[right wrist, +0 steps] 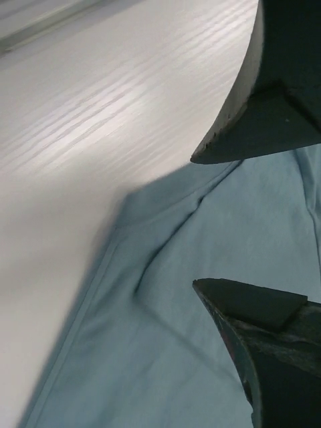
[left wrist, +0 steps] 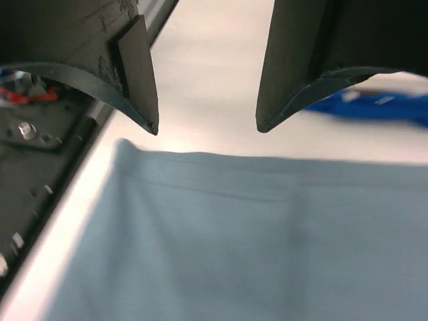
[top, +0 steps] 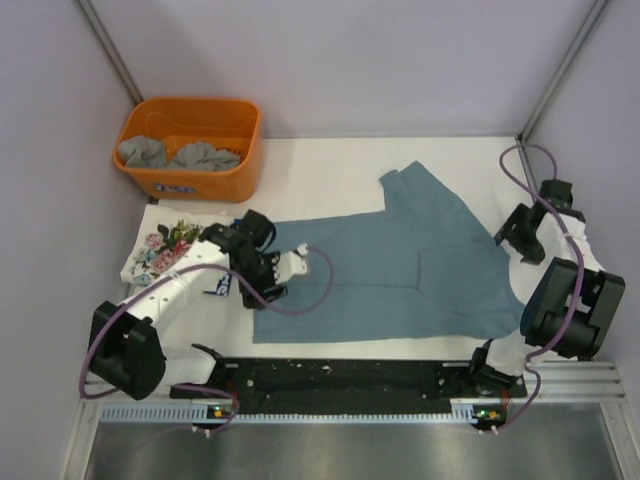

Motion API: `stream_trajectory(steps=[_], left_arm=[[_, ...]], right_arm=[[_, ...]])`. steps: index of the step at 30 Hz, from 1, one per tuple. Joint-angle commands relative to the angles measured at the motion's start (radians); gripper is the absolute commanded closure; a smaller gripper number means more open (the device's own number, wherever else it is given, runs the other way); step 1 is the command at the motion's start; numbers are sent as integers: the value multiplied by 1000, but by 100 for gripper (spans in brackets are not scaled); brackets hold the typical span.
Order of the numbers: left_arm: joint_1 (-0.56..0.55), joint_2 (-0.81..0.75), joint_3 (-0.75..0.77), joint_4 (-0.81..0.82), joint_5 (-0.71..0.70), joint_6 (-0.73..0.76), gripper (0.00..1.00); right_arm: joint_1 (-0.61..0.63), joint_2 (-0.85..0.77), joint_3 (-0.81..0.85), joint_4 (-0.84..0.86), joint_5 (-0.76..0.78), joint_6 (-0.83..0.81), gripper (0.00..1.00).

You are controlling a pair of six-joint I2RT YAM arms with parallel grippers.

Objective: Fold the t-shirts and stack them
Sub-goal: Fold the flattened tshirt in 1/3 of the way

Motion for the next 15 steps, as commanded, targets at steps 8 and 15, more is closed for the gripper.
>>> stream_trajectory(steps=[8,15], left_arm=[[290,406,581,168,-60,-281,37],[346,598,718,223,-138,-344,38]], right_arm=[[347,382,824,-18,-126,-272,34],[417,856,1332,-112,-145,-237,38]])
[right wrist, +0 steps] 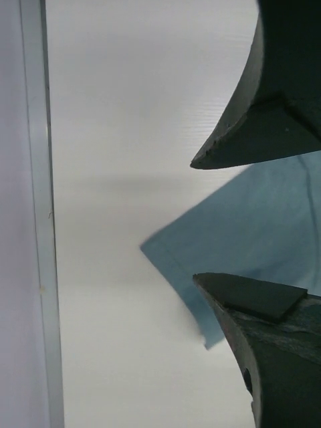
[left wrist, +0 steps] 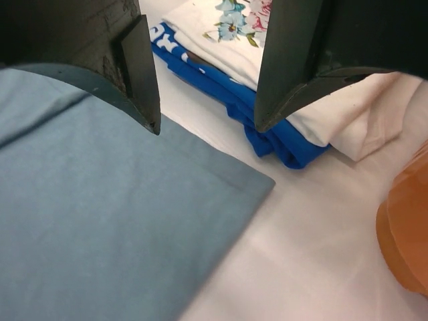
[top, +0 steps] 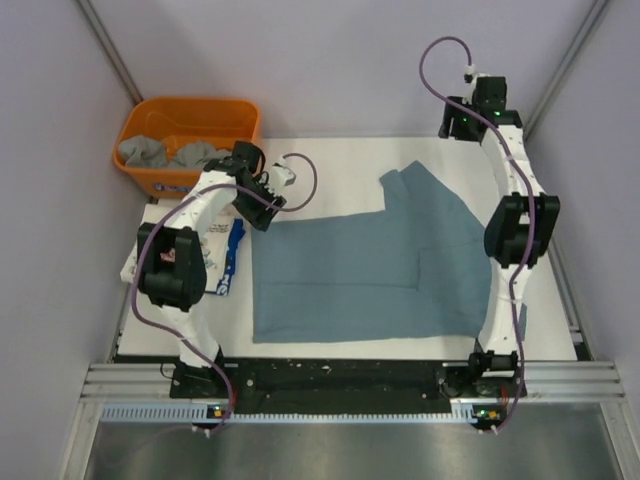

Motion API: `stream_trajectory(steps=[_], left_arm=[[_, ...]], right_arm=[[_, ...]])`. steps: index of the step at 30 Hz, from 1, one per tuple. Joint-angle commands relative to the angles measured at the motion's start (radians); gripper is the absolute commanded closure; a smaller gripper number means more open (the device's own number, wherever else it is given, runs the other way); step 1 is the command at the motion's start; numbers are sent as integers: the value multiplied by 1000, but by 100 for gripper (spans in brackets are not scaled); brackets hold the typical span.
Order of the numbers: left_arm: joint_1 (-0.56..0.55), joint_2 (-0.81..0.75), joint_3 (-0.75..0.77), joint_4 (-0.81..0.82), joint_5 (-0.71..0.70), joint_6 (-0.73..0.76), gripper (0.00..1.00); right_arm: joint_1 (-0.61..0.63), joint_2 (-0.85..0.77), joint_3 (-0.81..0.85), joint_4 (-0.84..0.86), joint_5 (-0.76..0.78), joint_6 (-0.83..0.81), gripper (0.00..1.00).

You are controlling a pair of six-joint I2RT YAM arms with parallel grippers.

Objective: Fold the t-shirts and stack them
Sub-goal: Fold the flattened tshirt in 1/3 of the way, then grap the side of the flattened tshirt furthest away from the robot with both arms

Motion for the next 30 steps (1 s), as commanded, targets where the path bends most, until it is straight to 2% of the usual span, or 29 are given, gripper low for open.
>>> stream_trajectory(steps=[1,3,7,11,19,21,23,25,26,30], left_arm=[[55,69,98,28,-41,-67,37],[69,94,111,27,-39,-69,37],[75,125,94,7,-18,-26,34],[92,169,106,-4,-22,-26,33],[103,200,126,51,10,-11,33],[103,226,135,53,13,-15,33],[101,243,147,56,10,-18,33],[103,254,147,65,4,-21,34],[101,257,147,68,10,-20,34],[101,263,152,11,82,6,39]], right_arm=[[43,257,208,-99,-3,-1,34],[53,330,263,-99,-6,40,31],[72,404,274,-137,57,126,34],[112,446,291,-243,139,116,34],[128,458,299,-266,124,102,36],[132,458,291,-275,114,87,47],[132,450,268,-277,76,77,76],[131,440,247,-275,28,77,95],[132,430,238,-277,12,77,100],[131,363,192,-267,-6,70,100]])
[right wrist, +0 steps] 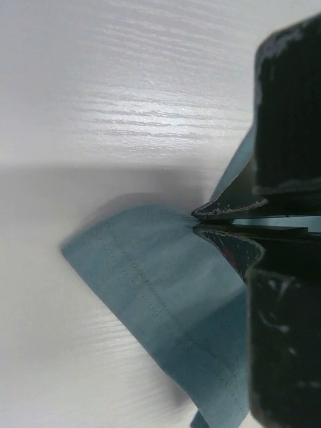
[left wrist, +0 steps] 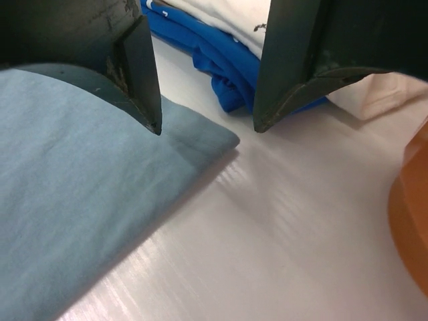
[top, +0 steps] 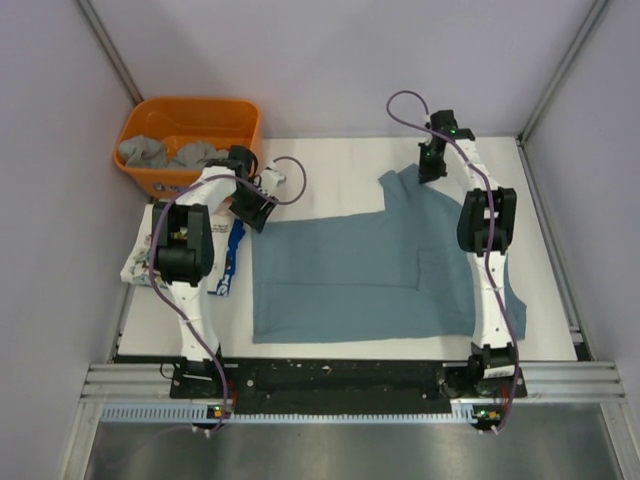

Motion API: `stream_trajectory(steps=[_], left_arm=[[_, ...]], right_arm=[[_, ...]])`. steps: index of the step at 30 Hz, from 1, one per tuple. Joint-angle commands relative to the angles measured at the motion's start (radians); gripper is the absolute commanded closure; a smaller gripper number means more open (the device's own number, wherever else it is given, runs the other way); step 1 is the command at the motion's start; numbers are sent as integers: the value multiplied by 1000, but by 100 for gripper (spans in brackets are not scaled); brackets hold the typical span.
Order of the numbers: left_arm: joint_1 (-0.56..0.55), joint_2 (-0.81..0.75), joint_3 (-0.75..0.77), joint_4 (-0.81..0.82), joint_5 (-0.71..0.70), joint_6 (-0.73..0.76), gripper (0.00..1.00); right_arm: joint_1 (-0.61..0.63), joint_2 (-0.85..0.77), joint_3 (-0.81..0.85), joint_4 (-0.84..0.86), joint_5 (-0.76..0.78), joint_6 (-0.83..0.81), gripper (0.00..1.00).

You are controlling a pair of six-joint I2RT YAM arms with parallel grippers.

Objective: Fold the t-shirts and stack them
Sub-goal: Grap the side of the flattened tshirt furthest away from the robot with both arms

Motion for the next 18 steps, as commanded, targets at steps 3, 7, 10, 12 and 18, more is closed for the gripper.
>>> stream_trajectory(steps=[3,7,10,12,18], left_arm=[[5,13,24,-59,112,49,44],[5,38,26,-33,60,21,79],[5,9,9,-33,81,13,100],[5,-49,-40,-6,101,32,100],[3,-269,-229,146,91,83,100]], right_arm=[[10,-136,-97,-18,-74,-20,100],[3,-257,-192,13,-77,-30,100],[-2,-367,-287,35,-76,-50,100],[-7,-441,-364,42,-63,-64,100],[-42,-703,-638,88,-36,-84,100]])
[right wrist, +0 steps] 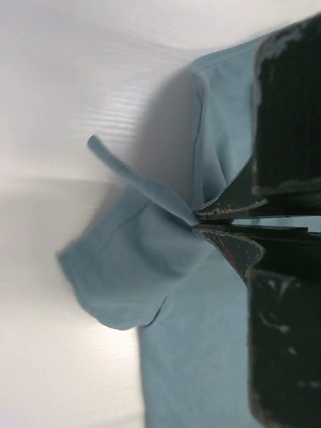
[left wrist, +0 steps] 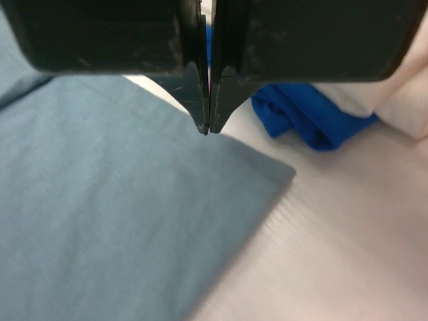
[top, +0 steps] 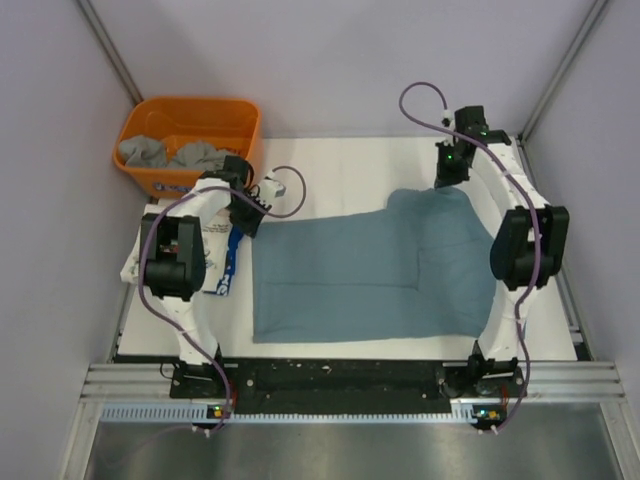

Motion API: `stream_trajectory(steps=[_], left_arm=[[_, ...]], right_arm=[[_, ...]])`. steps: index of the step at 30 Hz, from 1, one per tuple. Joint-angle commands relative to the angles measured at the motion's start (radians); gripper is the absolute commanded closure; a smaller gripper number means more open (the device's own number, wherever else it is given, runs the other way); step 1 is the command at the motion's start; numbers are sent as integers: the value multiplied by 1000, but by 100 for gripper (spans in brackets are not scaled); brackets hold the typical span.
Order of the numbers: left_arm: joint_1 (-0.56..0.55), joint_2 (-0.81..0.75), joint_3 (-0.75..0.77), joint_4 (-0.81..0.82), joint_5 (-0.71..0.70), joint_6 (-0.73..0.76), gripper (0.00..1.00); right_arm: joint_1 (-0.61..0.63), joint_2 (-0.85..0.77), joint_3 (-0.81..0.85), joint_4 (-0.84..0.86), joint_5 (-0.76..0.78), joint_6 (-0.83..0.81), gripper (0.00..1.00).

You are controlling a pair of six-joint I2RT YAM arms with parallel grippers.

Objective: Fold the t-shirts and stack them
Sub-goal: Grap the side of the flattened tshirt furthest away from the robot with both arms

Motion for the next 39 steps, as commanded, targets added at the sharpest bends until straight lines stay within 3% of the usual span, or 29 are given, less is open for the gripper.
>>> stream_trajectory(steps=[1,7,9,11,17,19,23,28,31,38,39], left_arm=[[3,-203,-93,124,11,46,100],[3,-209,-118,158,10,87,96],[2,-143,-44,121,5,47,66],[0,-67,54,64,-1,-11,49],[-6,30,140,70,-44,-57,34],[-6,78,177,49,-64,-72,33],[-6,141,257,-103,-29,-99,35],[-4,180,244,-161,-16,-82,36],[-6,210,257,-181,-17,-85,41],[-4,138,215,-79,23,-63,99],[-4,116,201,-69,35,-65,100]], right_arm=[[-35,-234,-163,53,20,-32,100],[-81,-418,-367,88,2,-44,100],[-81,-430,-380,105,-50,-31,100],[-80,-426,-385,115,-84,-14,100],[-81,-444,-412,116,-67,-18,100],[-81,-458,-424,116,-63,-21,100],[-81,-485,-446,118,-34,-28,100],[-81,-496,-452,116,-24,-35,100],[-81,-502,-447,116,-32,-32,100],[-81,-522,-463,115,-6,-32,100],[-83,-527,-466,112,-3,-29,100]])
